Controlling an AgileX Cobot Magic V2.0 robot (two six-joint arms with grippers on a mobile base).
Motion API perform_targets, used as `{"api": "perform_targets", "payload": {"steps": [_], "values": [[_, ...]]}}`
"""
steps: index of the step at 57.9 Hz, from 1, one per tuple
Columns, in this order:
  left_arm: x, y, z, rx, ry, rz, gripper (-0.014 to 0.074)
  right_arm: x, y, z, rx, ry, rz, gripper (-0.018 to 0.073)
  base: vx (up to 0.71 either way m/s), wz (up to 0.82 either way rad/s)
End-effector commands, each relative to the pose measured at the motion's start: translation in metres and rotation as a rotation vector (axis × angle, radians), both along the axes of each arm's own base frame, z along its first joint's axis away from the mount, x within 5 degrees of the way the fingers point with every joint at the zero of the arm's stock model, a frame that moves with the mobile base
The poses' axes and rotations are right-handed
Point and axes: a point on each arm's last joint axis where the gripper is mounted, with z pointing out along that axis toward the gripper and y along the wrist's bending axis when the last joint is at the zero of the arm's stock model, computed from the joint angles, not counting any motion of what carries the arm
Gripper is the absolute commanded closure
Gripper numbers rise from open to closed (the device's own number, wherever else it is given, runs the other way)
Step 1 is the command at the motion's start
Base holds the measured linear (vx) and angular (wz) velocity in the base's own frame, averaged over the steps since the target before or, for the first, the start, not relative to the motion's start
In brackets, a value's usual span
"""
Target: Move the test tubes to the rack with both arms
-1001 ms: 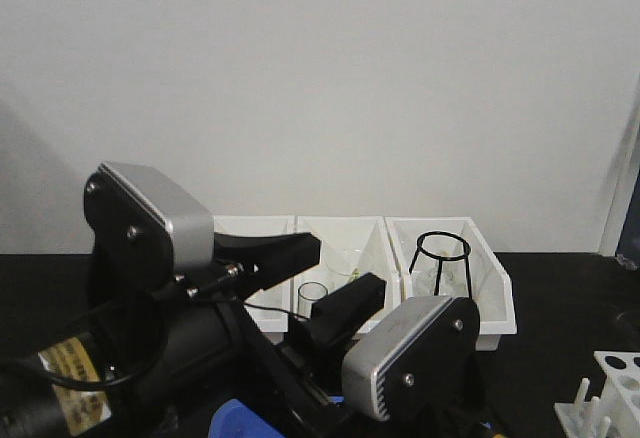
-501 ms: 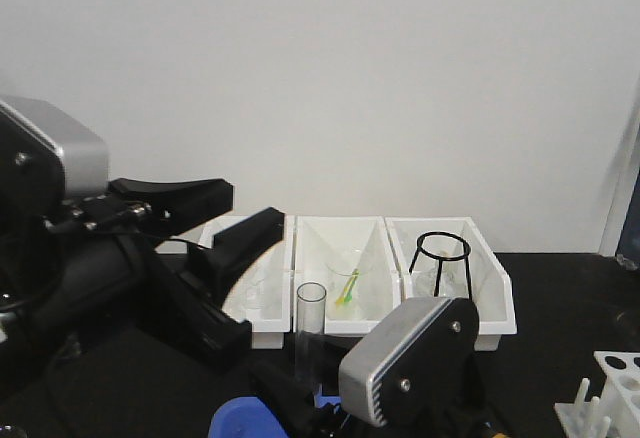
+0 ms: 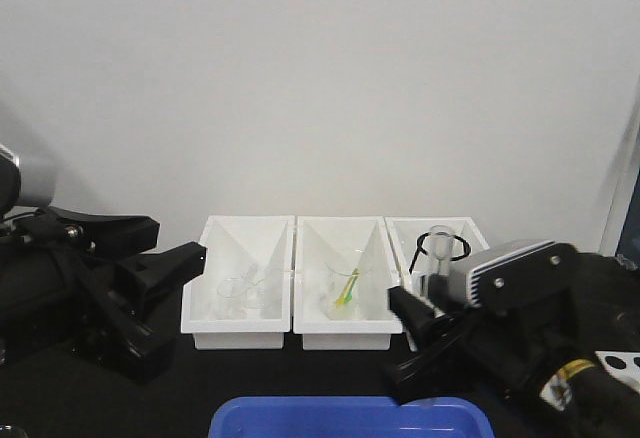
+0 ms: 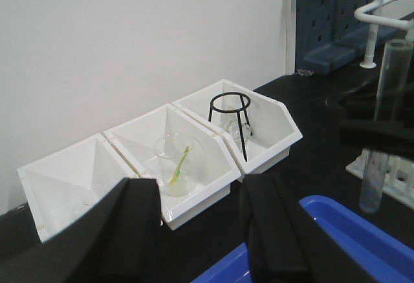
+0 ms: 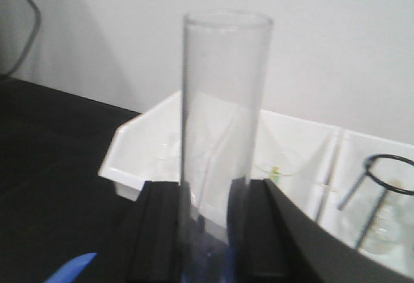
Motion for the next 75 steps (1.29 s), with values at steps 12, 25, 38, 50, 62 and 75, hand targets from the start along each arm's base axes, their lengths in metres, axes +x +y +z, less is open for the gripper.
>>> {"api": "perform_targets", "payload": {"steps": [12,25,38,50,62,75], "values": [[-0.004,0.004,0.02,-0.064,-0.08,0.006,0.0197,0.014,-0.105,0.036,-0.031,-0.137,-0.376,0.0567,0.0,0.0],[-0.004,0.004,0.012,-0.048,-0.057,0.006,0.0198,0.01,-0.168,0.038,0.068,-0.139,-0.628,0.0567,0.0,0.0],[-0.003,0.003,-0.015,-0.027,-0.031,0.01,0.02,0.01,-0.173,0.041,-0.057,-0.185,-0.599,0.0566,0.0,0.0],[-0.003,0.004,-0.039,-0.009,-0.01,0.013,0.02,0.021,-0.164,0.034,0.013,-0.199,-0.481,0.0566,0.0,0.0],[-0.004,0.005,-0.048,-0.004,-0.003,0.015,0.02,0.033,-0.158,0.02,0.019,-0.169,-0.312,0.0565,0.0,0.0],[-0.004,0.005,-0.047,-0.002,-0.013,0.013,0.02,0.027,-0.184,0.015,0.113,-0.169,-0.217,0.0565,0.0,0.0]]}}
